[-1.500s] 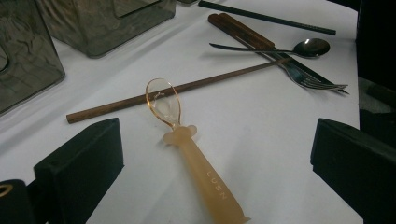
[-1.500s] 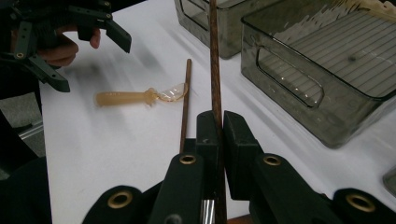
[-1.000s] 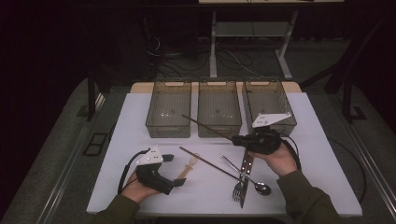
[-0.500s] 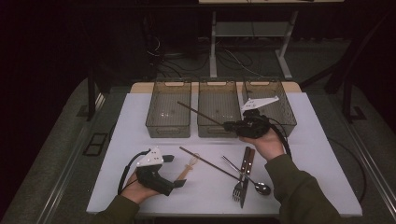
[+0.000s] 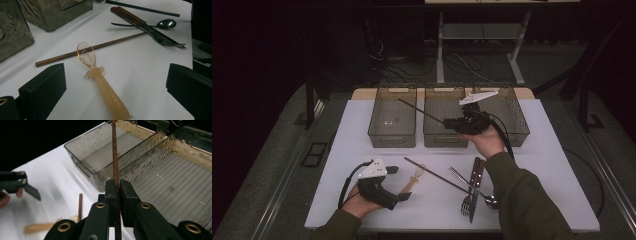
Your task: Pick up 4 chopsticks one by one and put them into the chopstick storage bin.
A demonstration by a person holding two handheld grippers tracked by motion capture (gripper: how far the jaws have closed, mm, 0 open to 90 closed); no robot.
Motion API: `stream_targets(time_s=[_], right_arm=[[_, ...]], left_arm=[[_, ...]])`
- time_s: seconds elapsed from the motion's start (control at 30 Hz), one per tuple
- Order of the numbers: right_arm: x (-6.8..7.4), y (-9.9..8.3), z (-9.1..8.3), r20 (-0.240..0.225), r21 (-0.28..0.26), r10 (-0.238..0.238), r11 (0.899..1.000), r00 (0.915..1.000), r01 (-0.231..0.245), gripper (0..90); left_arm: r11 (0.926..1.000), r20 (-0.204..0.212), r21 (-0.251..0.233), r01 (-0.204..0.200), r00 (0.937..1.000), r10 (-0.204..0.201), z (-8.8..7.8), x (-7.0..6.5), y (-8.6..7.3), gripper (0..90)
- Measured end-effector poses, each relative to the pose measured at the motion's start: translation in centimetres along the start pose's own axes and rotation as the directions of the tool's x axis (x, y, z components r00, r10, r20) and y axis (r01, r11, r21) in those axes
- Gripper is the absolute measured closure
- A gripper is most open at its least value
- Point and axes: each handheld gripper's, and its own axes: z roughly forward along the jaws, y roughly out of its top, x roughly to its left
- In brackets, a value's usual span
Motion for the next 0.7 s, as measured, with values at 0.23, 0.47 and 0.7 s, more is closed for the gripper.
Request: stream_targets(time_s=[0.23, 0.47, 0.7], right_arm=[[-0.2, 1.7, 1.5, 0.021, 0.004, 0.020, 1.000, 0.9996, -0.020, 85.0], [0.0, 2.7, 3.5, 0.042, 0.009, 0.031, 0.999, 0.9986, -0.031, 84.9], [0.4, 3.6, 5.6, 0.075, 0.035, 0.026, 0.999, 0.9968, -0.029, 84.9]], left_arm=[[1.0000, 0.001, -0.005, 0.005, 1.0000, -0.005, 0.0, 0.0, 0.0, 1.6], [0.9999, 0.005, -0.009, 0.010, 0.9999, -0.010, -0.1, 0.0, 0.0, 1.6], [1.0000, 0.008, -0.008, 0.005, 1.0000, -0.005, -0.1, 0.1, 0.0, 1.6]])
